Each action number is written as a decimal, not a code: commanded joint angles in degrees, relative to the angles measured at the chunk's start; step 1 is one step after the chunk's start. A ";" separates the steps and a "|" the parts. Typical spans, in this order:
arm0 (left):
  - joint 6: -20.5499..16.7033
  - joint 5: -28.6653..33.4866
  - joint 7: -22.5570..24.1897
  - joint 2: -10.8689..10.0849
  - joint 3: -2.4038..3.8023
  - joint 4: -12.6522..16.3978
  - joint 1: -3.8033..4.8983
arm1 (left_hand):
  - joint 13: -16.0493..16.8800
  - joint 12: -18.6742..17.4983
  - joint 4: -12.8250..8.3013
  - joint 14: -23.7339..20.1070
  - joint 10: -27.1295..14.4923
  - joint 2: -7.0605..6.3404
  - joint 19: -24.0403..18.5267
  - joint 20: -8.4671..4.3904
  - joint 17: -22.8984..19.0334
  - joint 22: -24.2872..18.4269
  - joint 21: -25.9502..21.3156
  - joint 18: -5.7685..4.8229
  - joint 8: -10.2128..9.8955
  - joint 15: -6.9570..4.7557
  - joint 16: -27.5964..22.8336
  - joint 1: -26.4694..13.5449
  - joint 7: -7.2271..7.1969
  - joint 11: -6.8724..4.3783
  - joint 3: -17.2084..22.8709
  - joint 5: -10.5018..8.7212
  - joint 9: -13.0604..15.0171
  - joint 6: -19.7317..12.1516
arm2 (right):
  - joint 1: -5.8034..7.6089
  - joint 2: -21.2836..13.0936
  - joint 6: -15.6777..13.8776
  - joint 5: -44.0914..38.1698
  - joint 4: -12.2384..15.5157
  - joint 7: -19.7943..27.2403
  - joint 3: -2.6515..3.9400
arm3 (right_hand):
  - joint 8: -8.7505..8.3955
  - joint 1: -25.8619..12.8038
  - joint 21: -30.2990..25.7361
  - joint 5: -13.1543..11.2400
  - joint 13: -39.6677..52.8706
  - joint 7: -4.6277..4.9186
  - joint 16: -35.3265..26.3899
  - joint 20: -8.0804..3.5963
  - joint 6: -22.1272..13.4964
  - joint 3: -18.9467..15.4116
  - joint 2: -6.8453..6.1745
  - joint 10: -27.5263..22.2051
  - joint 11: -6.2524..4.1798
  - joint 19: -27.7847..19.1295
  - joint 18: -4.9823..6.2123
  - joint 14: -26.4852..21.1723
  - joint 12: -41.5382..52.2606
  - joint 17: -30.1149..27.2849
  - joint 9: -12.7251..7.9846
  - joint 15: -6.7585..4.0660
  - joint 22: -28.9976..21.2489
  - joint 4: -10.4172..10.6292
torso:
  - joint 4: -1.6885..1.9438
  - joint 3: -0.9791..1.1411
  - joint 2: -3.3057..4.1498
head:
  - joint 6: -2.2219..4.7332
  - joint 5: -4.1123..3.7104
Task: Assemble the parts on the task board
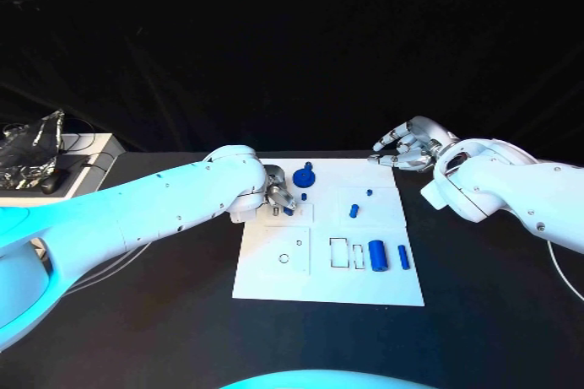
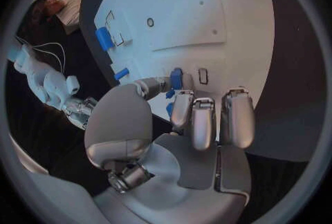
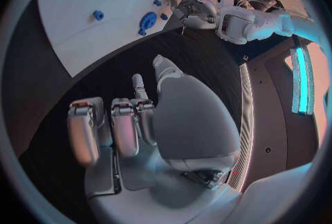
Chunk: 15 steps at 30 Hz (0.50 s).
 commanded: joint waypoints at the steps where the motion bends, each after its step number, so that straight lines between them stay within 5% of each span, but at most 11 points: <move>1: 2.32 -0.22 -0.58 -0.07 -0.23 -0.18 -0.28 | -0.12 -0.25 -6.98 6.07 -0.02 0.14 0.31 -0.21 15.09 0.12 0.25 -1.08 -0.05 -0.27 0.25 -0.28 -3.00 -0.15 6.81 0.05 12.91 3.46 | -0.02 0.00 0.92 -0.58 0.05 0.28 0.01 | 0.39 -0.58 -0.34 -0.10 12.76 -0.07 0.37 -0.15 -0.32 0.24 -0.07 3.71 -0.03 5.12 -0.33 5.97 -0.34 15.09 0.09 -0.23 13.69 -0.05 | -0.02 0.01 -0.01 | -0.03 0.05; 15: 2.49 -0.47 -0.67 0.18 -0.23 -0.17 -0.28 | -0.40 -0.44 -6.73 6.07 -0.03 0.15 0.31 -0.24 15.09 0.10 0.22 -1.08 -0.15 -0.32 0.25 -0.63 -3.11 -0.23 6.20 -0.24 13.16 3.71 | -0.02 -0.05 0.95 -0.58 0.08 0.24 0.01 | 0.39 -0.58 -0.34 -0.10 12.76 -0.07 0.37 -0.15 -0.32 0.24 -0.07 3.71 -0.03 5.12 -0.33 5.97 -0.34 15.09 0.09 -0.23 13.69 -0.05 | -0.03 0.02 0.02 | -0.11 0.02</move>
